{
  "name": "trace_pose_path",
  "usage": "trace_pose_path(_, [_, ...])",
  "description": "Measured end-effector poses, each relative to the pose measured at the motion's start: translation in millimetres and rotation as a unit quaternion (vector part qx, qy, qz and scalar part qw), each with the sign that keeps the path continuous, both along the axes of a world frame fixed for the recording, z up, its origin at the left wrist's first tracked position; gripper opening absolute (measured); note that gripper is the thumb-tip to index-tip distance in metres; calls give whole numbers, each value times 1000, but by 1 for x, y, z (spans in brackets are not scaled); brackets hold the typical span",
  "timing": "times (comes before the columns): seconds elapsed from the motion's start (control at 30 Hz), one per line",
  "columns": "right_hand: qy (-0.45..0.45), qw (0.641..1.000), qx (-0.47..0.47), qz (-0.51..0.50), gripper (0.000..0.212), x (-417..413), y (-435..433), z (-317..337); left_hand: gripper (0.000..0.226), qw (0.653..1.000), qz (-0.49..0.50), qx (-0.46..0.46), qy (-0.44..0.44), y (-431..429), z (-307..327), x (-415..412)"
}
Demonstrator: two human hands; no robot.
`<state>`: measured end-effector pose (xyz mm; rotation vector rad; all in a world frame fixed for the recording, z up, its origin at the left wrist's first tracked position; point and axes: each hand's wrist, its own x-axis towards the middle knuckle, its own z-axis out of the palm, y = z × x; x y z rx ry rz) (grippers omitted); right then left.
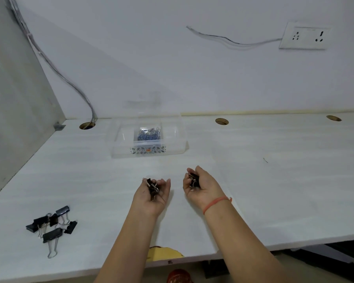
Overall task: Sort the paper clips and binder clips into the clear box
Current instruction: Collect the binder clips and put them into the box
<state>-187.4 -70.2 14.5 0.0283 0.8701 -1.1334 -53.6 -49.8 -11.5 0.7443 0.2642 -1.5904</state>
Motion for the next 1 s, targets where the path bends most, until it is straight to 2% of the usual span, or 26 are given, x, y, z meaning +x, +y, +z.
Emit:
trace_pose_path(0.13, [-4, 1000, -10, -23, 25, 8, -22, 17, 47, 996, 12, 21, -82, -16, 15, 4])
trace_pose_path(0.27, [17, 999, -37, 1, 21, 13, -49, 32, 34, 987, 6, 1, -164, -35, 36, 5])
trace_pose_path(0.43, [36, 996, -76, -2, 18, 25, -106, 57, 29, 981, -43, -55, -180, -90, 76, 8])
trace_pose_path(0.57, [148, 983, -100, 31, 27, 34, -154, 71, 25, 969, -56, -30, -237, -149, 93, 14])
trace_pose_path(0.7, [283, 945, -127, 105, 44, 45, -193, 72, 27, 958, -77, -17, -274, -200, 94, 11])
trace_pose_path(0.8, [340, 917, -136, 160, 65, 49, -209, 67, 45, 929, -155, -16, -335, -224, 86, 10])
trace_pose_path(0.83, [354, 909, -134, 174, 65, 50, -211, 66, 49, 917, -183, -18, -355, -228, 83, 11])
trace_pose_path(0.9, [364, 906, -124, 178, 63, 50, -213, 62, 40, 897, -209, -30, -389, -231, 82, 11])
trace_pose_path(1.0, [352, 922, -109, 119, 47, 46, -209, 61, 22, 879, -166, -26, -447, -225, 83, 9])
